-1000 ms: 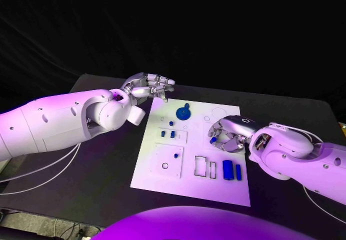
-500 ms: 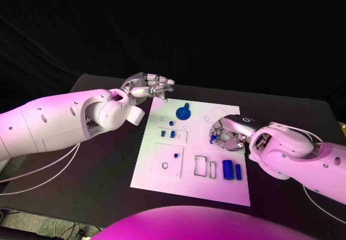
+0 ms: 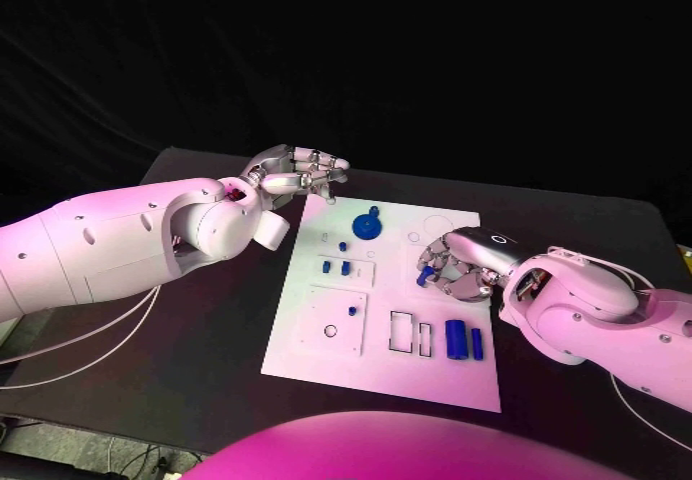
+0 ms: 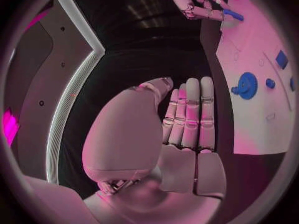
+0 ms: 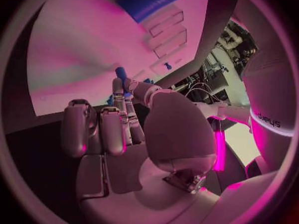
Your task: Assemble the parts on the task board
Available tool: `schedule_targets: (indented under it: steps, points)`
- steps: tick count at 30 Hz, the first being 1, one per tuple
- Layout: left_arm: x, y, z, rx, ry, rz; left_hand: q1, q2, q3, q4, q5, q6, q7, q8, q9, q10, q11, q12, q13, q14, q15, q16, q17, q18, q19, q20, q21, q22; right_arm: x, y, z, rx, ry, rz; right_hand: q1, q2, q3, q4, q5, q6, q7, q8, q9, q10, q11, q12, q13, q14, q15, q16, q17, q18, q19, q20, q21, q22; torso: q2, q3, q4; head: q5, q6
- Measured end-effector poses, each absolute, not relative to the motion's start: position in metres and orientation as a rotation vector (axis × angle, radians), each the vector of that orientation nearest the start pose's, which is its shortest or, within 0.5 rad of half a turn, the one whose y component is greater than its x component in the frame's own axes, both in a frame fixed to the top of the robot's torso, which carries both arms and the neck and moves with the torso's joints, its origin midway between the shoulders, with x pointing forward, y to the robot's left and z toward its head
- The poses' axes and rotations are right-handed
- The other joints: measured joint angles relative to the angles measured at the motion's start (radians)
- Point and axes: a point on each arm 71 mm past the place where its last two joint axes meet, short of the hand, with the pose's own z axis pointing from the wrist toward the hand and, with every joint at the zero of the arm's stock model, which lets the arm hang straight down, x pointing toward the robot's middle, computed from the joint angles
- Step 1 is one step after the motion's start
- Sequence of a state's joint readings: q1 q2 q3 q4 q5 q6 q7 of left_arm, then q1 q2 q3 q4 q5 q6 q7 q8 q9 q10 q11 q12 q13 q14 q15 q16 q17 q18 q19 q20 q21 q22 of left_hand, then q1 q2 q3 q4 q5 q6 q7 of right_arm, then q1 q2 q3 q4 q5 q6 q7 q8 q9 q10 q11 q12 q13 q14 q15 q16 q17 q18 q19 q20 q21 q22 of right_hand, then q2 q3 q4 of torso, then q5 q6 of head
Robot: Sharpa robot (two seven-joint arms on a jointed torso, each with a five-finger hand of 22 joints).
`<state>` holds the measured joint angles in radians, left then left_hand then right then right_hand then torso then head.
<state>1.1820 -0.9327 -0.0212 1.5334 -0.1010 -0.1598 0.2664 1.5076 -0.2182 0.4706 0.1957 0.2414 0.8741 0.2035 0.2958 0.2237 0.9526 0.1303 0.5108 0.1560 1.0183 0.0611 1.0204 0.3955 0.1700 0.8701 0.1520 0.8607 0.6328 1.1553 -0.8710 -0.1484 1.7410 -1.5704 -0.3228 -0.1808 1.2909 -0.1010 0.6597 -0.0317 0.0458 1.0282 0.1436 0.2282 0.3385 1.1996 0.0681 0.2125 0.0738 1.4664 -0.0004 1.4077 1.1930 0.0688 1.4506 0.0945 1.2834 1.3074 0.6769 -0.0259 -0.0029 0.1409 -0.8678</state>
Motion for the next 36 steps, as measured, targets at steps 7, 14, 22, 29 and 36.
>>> schedule_targets:
  steps: [7,14,22,29,36]
  points:
    - [0.482,0.242,-0.185,-1.072,1.596,-1.519,0.0,0.0,0.0,0.0,0.0,0.0,0.0,0.0,0.0,0.0,0.0,0.0,0.0,0.0,0.0,0.0,0.0,0.0,0.0,0.0,0.0,0.0,0.403,-0.146,-0.196,-0.312,1.7,0.788,0.0,0.0,0.0,0.0,0.0,0.0,0.0,0.0,0.0,0.001,0.001,0.0,0.003,0.0,0.0,0.0,0.0,0.0,0.0,0.0,0.0,0.0,-0.001,-0.0006,-0.0002,0.002,0.0]
    - [0.483,0.24,-0.186,-1.071,1.598,-1.521,0.0,0.0,0.0,0.0,0.0,0.0,0.0,0.0,0.0,0.0,0.0,0.0,0.0,0.0,0.0,0.0,0.0,0.0,0.0,0.0,0.0,0.0,0.392,-0.121,-0.184,-0.325,1.67,0.88,0.0,-0.001,0.0,0.0,0.001,-0.002,-0.002,0.0,0.0,0.001,0.001,0.0,0.003,0.0,0.0,0.0,-0.004,0.0,0.0,0.0,0.0,0.001,-0.001,0.0002,0.0011,0.006,0.002]
    - [0.484,0.235,-0.187,-1.068,1.604,-1.53,0.0,0.0,0.0,0.0,0.0,-0.004,0.004,0.0,0.0,0.0,0.0,0.004,0.0,0.0,0.0,0.0,0.0,0.0,0.0,0.0,0.0,0.0,0.374,-0.075,-0.194,-0.368,1.669,1.015,-0.004,-0.005,0.0,0.0,0.003,-0.003,-0.004,0.0,0.0,0.001,0.001,0.0,0.004,0.0,0.0,0.0,-0.004,0.0,0.0,0.0,0.0,0.001,-0.001,0.0001,-0.0005,0.014,0.002]
    - [0.485,0.231,-0.187,-1.065,1.607,-1.536,0.0,0.0,0.003,-0.003,0.0,-0.004,0.004,0.0,0.0,0.0,0.0,0.004,0.0,0.0,0.0,0.0,0.0,0.0,0.0,0.0,0.0,0.0,0.363,-0.046,-0.212,-0.404,1.685,1.087,-0.005,-0.006,0.0,0.0,0.003,-0.004,-0.005,0.0,0.0,0.001,0.001,0.0,0.004,0.0,0.0,0.0,-0.004,0.0,0.0,0.0,0.0,0.001,0.0,-0.001,0.0004,0.02,0.005]
    - [0.485,0.23,-0.187,-1.064,1.608,-1.539,0.0,0.0,0.003,-0.003,0.0,-0.004,0.004,0.0,0.0,0.0,0.0,0.004,0.0,0.0,0.0,0.0,0.0,0.0,0.0,0.0,0.0,0.0,0.359,-0.034,-0.23,-0.426,1.707,1.105,-0.005,-0.006,-0.003,-0.003,0.003,-0.003,-0.004,0.0,0.0,0.001,0.001,-0.004,0.005,0.0,0.0,0.0,-0.005,0.0,0.0,0.0,-0.006,0.0,0.001,-0.001,-0.0002,0.029,0.003]
